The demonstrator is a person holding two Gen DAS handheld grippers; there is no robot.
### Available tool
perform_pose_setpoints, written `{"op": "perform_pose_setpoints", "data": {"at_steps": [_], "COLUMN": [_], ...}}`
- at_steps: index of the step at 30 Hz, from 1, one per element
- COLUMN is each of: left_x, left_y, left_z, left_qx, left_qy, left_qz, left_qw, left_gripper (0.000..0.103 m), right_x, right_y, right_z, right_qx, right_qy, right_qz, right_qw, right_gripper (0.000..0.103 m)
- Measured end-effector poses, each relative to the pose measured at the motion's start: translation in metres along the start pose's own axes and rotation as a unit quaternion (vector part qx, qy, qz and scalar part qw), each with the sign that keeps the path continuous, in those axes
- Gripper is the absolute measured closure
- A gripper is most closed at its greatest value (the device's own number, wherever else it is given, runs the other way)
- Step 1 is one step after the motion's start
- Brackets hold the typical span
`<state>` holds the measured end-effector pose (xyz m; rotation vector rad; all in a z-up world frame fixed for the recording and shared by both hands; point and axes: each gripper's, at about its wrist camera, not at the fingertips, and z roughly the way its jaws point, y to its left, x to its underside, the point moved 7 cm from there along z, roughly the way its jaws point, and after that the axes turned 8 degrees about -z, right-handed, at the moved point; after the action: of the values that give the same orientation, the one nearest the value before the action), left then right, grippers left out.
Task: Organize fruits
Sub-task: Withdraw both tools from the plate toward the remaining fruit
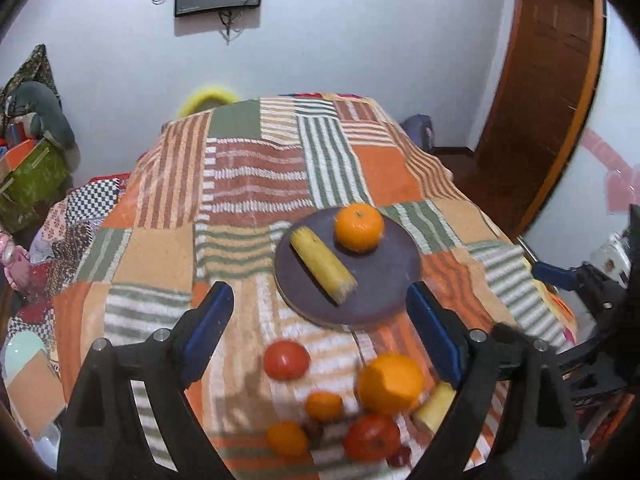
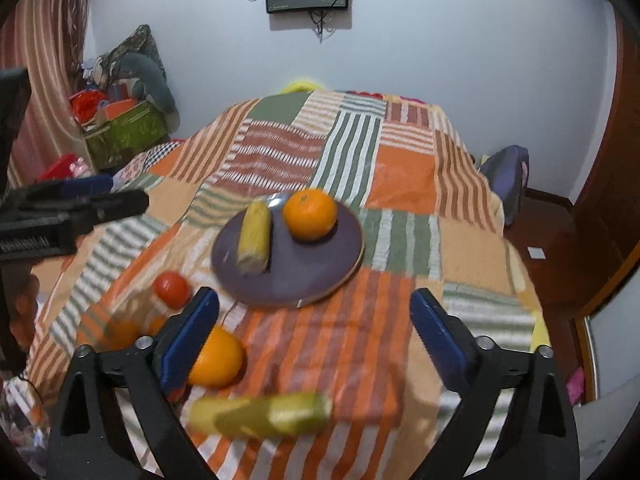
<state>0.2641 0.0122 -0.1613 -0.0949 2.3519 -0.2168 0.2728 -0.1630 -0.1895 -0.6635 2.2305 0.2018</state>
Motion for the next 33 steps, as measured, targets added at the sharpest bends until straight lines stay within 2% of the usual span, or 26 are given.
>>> {"op": "perform_pose_setpoints", "data": {"at_steps": [3, 9, 16, 19, 21, 23, 28, 30, 33], "left_x": [0.018, 0.058, 0.091, 0.098, 0.101, 0.103, 0.103, 0.103, 0.102], "left_y": [-0.003, -0.003, 0.004, 0.006, 0.005, 0.001, -0.016, -0.027, -0.036], "left_z": [-0.01, -0.019, -0.008, -0.002, 0.003, 0.008, 0.024, 0.033, 0.045], "left_qx": [0.001, 0.01, 0.01, 0.005, 0.009, 0.013, 0.027, 0.034, 0.034], "left_qy": [0.014, 0.045, 0.08, 0.089, 0.097, 0.104, 0.116, 0.121, 0.127], "left_qz": [0.014, 0.021, 0.01, 0.008, 0.005, 0.008, 0.018, 0.026, 0.036], "left_qw": [0.9998, 0.9987, 0.9967, 0.996, 0.9952, 0.9944, 0.9927, 0.9918, 0.9907], "left_gripper": [0.014, 0.014, 0.014, 0.014, 0.014, 0.014, 0.014, 0.014, 0.014], "right_x": [0.02, 0.059, 0.083, 0.09, 0.092, 0.092, 0.094, 0.097, 0.101], "right_y": [0.015, 0.041, 0.052, 0.056, 0.051, 0.046, 0.029, 0.019, 0.003], "right_z": [0.001, 0.019, 0.035, 0.041, 0.042, 0.039, 0.031, 0.028, 0.024], "right_qx": [-0.005, -0.006, -0.027, -0.01, -0.004, -0.023, -0.016, -0.013, -0.013], "right_qy": [0.016, 0.064, 0.102, 0.109, 0.109, 0.107, 0.106, 0.107, 0.109], "right_qz": [-0.004, -0.011, 0.003, -0.014, -0.015, -0.007, -0.018, -0.013, -0.001], "right_qw": [1.0, 0.998, 0.994, 0.994, 0.994, 0.994, 0.994, 0.994, 0.994], "right_gripper": [0.0, 0.0, 0.0, 0.0, 0.002, 0.006, 0.027, 0.031, 0.031]}}
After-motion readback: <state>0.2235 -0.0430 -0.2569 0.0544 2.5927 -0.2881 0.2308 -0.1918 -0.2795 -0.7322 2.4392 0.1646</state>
